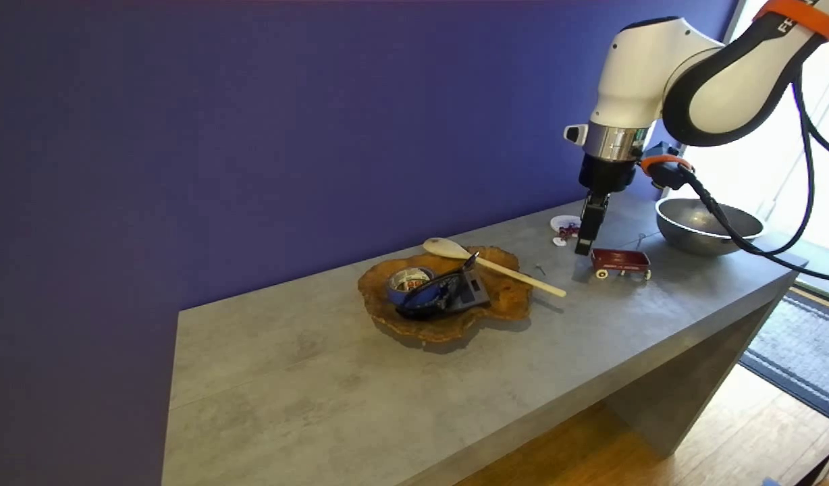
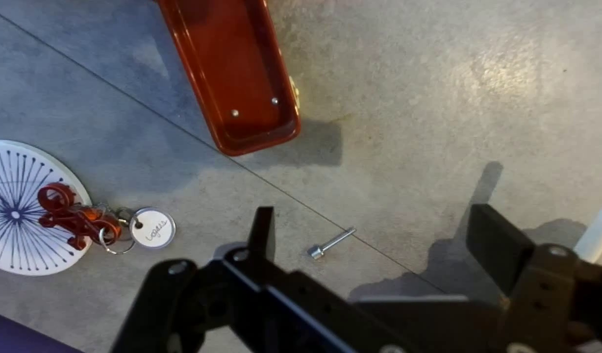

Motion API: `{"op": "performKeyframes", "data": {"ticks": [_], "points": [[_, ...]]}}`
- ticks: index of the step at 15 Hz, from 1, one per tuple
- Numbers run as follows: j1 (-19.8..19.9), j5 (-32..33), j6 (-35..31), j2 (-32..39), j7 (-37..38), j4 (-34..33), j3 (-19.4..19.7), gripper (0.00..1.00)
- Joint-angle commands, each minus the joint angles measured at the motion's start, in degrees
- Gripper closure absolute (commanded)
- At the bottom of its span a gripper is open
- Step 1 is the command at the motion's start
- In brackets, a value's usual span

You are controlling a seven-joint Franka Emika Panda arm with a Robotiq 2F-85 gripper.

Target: Move the toy cart, then put a pin in it

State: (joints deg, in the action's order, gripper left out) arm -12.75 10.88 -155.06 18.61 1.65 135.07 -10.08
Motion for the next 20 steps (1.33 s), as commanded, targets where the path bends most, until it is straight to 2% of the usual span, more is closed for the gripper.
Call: {"op": "performKeyframes", "data": {"ticks": [1, 7, 9, 10, 14, 18, 20], "points": [[-0.8, -4.2, -0.9, 3.7, 3.7, -3.2, -0.1, 0.00], [-3.6, -5.3, -5.0, 8.8, 12.3, -8.1, 2.6, 0.00], [-6.9, -3.3, -4.5, 10.6, 16.8, -9.8, 6.0, 0.00], [-4.4, -4.8, -4.2, 8.2, 12.3, -7.3, 3.7, 0.00], [-6.5, -4.6, -4.2, 10.2, 14.6, -9.1, 5.6, 0.00], [-5.5, -7.6, -1.6, 11.0, 15.0, -10.4, 3.8, 0.00], [-6.2, -8.3, -0.4, 11.3, 16.3, -10.8, 4.5, 0.00]]}}
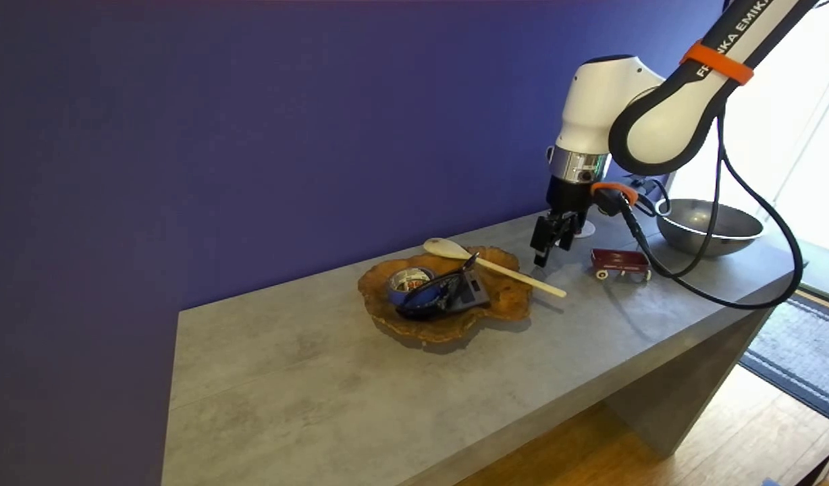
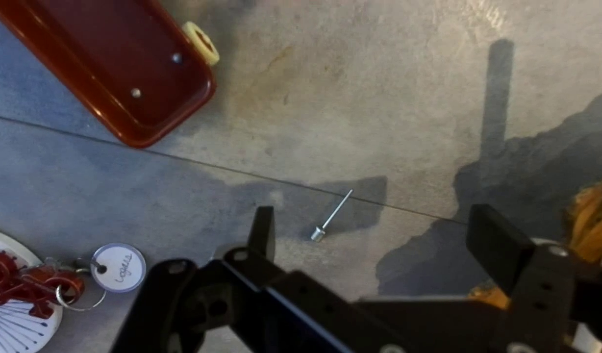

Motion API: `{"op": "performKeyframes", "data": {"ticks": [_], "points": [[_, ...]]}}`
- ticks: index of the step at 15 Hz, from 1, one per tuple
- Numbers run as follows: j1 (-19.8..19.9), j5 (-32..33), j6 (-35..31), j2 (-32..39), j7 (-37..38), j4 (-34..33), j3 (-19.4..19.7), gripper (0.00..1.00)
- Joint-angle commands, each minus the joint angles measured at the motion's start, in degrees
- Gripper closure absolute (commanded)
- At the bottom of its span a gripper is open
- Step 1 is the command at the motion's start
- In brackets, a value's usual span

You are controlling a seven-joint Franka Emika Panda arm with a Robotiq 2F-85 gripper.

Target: Move the toy cart, then put a pin in it

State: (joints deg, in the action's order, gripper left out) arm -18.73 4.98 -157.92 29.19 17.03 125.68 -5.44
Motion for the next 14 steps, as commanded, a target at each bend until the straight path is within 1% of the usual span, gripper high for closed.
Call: {"op": "performKeyframes", "data": {"ticks": [1, 6, 10, 11, 12, 13, 14], "points": [[-0.3, -2.7, 2.6, 0.9, 1.3, -1.5, -0.1, 0.00], [-2.0, -1.5, 0.8, 2.5, 4.6, -3.5, 2.0, 0.00], [-3.8, -0.7, 2.0, 5.1, 6.3, -6.7, 3.6, 0.00], [-4.8, -0.1, 2.1, 5.6, 7.3, -7.3, 4.8, 0.00], [-5.1, -0.2, 2.1, 6.2, 7.6, -7.8, 5.1, 0.00], [-5.7, -0.1, 2.1, 6.5, 8.1, -8.2, 5.7, 0.15], [-6.3, 0.0, 1.9, 6.9, 8.5, -8.5, 6.3, 0.26]]}}
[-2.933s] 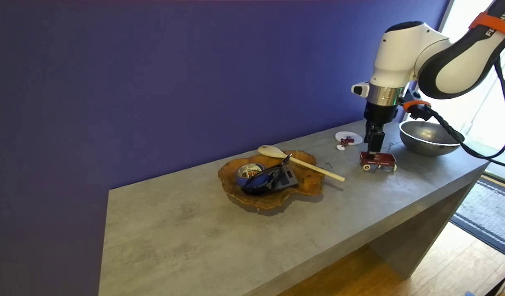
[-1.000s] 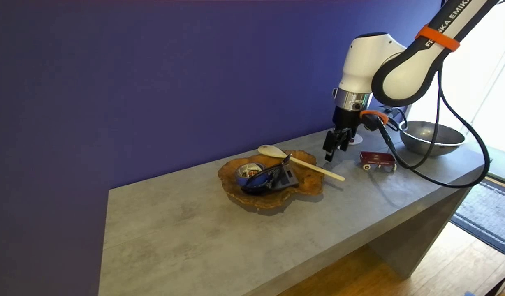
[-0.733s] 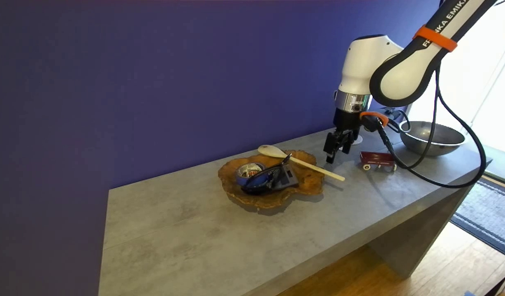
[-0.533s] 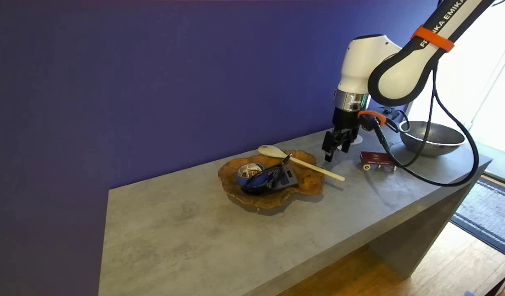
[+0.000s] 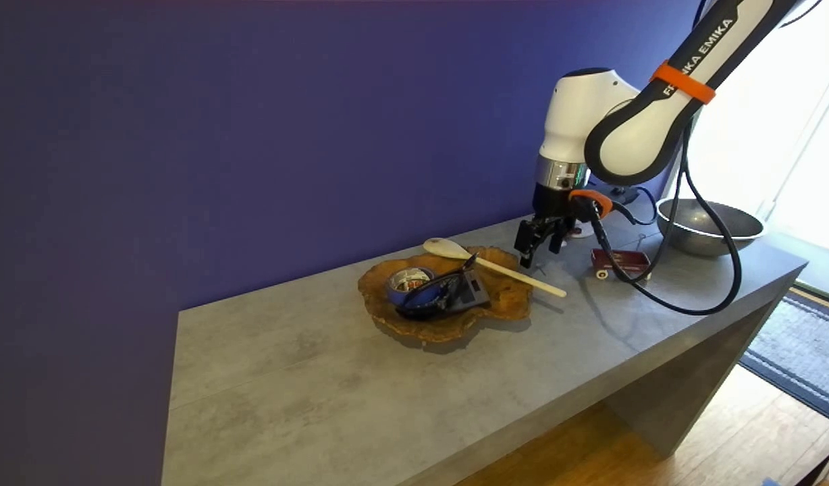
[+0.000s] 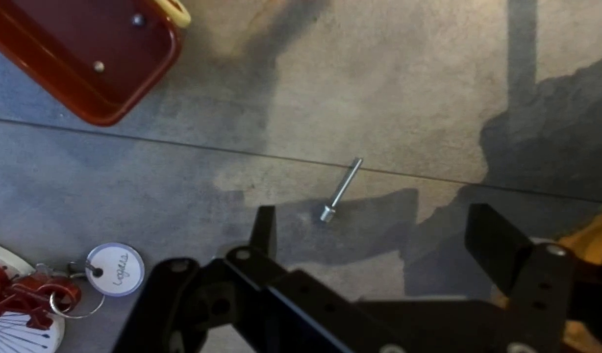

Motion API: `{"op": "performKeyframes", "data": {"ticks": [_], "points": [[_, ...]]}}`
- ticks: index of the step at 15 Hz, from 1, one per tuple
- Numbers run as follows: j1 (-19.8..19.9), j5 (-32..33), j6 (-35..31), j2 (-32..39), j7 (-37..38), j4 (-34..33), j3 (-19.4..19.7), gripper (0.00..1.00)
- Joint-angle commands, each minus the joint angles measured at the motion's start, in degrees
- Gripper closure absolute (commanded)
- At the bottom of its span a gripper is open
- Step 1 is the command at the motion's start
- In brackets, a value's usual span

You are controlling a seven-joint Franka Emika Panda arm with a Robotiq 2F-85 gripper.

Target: Move the toy cart, then put a pin in it

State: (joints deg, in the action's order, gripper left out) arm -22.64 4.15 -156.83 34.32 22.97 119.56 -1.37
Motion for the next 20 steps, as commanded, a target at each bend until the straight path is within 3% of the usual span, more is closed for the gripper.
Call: {"op": "performKeyframes", "data": {"ticks": [1, 10, 11, 12, 13, 17, 18, 19, 20], "points": [[-2.7, 0.8, 0.8, 2.0, 2.9, -2.6, 2.7, 0.34], [-3.9, 0.4, 2.8, 3.5, 4.4, -4.5, 4.4, 0.97], [-4.2, 0.7, 3.5, 3.5, 5.0, -4.5, 4.8, 0.53], [-4.3, 0.8, 3.9, 3.5, 5.3, -4.6, 4.9, 0.59], [-4.3, 0.9, 4.4, 3.6, 5.6, -4.7, 5.0, 0.59], [-4.3, 1.2, 5.5, 3.7, 6.1, -5.2, 5.0, 0.33], [-4.3, 1.2, 5.7, 3.8, 6.1, -5.3, 4.8, 0.42], [-4.2, 1.2, 5.8, 3.8, 6.0, -5.4, 4.8, 0.70], [-4.2, 1.2, 5.9, 3.9, 5.9, -5.4, 4.7, 0.67]]}}
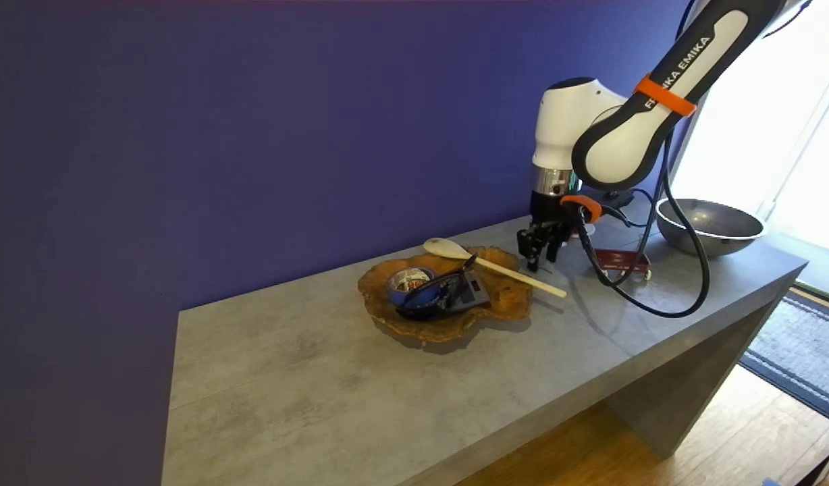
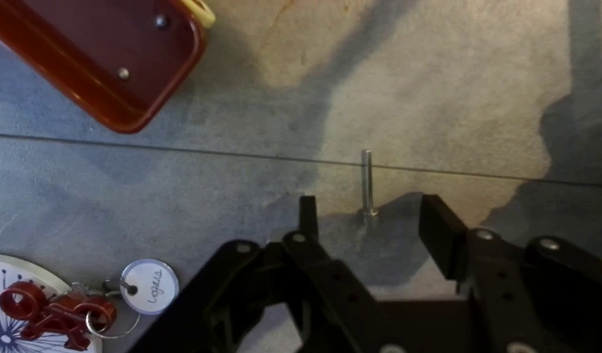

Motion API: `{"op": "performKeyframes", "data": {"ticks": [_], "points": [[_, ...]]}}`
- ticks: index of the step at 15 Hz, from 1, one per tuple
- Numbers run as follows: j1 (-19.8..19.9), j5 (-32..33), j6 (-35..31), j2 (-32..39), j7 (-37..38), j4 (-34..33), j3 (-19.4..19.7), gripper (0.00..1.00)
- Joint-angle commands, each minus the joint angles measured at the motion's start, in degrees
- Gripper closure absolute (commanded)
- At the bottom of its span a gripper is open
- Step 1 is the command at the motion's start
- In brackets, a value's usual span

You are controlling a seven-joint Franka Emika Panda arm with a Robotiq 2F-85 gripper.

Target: Move the toy cart, then put a pin in it

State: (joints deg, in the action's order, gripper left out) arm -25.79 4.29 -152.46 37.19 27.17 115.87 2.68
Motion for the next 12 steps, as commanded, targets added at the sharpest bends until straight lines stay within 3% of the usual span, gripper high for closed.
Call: {"op": "performKeyframes", "data": {"ticks": [1, 5, 12], "points": [[-1.1, 1.1, 1.6, 1.0, 1.7, -1.7, 0.6, 0.69], [-1.1, 1.2, 1.8, 1.0, 1.6, -1.8, 0.6, 0.99], [-1.6, 2.1, 1.7, -2.3, 1.7, 0.7, 1.2, 0.98]]}}
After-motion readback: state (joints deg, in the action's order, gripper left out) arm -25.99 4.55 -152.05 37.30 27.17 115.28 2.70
